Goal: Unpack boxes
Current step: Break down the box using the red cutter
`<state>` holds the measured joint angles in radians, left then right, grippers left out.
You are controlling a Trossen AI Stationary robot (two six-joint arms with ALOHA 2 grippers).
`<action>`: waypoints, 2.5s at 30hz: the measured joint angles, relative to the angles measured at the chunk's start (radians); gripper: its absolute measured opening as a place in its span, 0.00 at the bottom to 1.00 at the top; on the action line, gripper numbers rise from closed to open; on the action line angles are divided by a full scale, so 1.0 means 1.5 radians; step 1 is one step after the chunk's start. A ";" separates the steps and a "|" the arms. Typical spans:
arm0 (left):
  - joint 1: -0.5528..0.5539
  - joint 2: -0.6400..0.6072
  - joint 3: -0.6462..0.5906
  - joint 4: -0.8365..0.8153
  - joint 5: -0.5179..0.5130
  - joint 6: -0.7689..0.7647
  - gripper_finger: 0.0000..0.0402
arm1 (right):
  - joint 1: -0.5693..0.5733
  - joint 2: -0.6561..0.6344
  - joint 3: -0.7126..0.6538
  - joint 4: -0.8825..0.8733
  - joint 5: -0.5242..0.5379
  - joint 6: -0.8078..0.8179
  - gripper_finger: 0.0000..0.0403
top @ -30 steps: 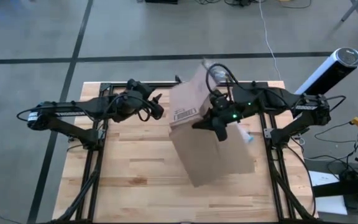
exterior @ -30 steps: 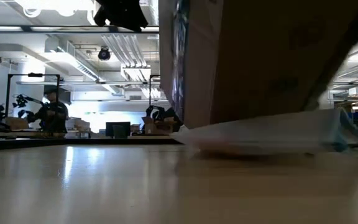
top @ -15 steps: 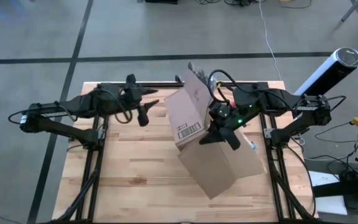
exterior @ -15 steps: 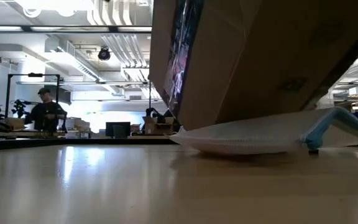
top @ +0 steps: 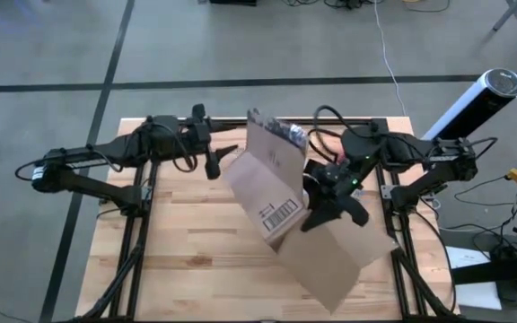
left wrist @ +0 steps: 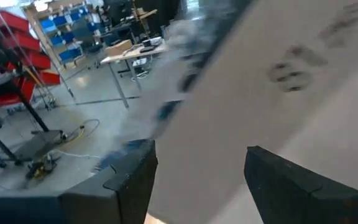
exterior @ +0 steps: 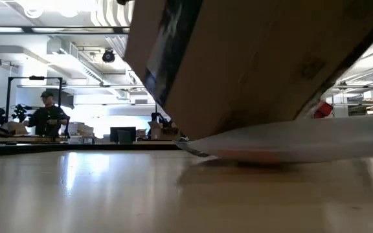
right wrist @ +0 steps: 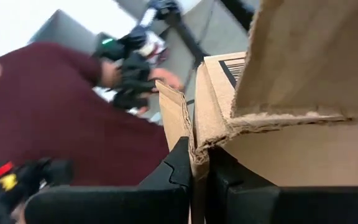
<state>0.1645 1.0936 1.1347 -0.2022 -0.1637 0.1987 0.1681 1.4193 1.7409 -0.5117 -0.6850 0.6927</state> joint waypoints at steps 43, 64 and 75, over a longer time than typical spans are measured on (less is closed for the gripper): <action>0.300 0.235 -0.144 0.433 0.946 -0.496 0.48 | 0.020 -0.033 0.001 0.202 -0.002 0.022 0.00; 0.239 0.211 -0.144 0.578 0.899 -0.639 0.03 | -0.069 -0.048 0.003 0.157 0.062 -0.058 0.00; 0.238 0.173 -0.145 0.357 0.760 -0.681 0.00 | -0.119 -0.068 0.004 0.063 0.209 -0.130 0.00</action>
<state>0.5220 1.3524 0.9173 0.3327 0.9763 -0.8235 -0.0104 1.3170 1.7474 -0.4165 -0.3722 0.4973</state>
